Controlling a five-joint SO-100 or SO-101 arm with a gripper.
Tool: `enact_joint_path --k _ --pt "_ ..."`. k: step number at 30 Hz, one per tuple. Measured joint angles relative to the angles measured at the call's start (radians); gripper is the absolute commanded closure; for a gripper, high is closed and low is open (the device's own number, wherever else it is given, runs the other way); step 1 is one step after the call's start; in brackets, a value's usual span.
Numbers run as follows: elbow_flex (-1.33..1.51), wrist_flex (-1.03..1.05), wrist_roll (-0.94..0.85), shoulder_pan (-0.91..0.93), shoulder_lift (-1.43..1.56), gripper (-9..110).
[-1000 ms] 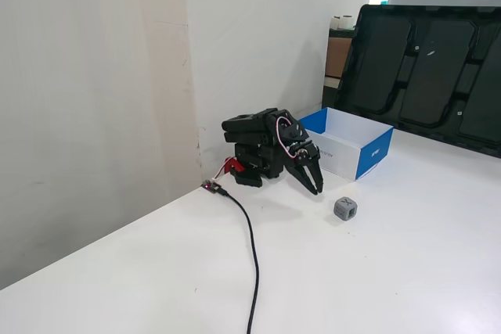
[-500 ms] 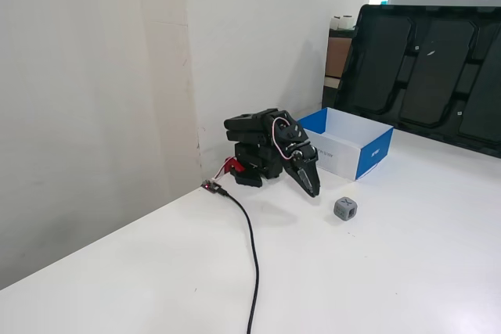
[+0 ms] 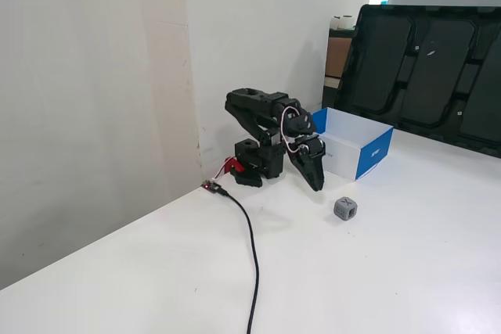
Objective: Pick the gray block and keep it in the box.
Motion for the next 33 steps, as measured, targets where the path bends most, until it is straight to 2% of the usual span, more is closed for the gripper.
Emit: enact_joint_path --k 9,33 --pt "-0.071 -0.037 0.089 -0.031 -0.178 82" --pt "-0.342 -0.061 0.250 -0.160 -0.698 78"
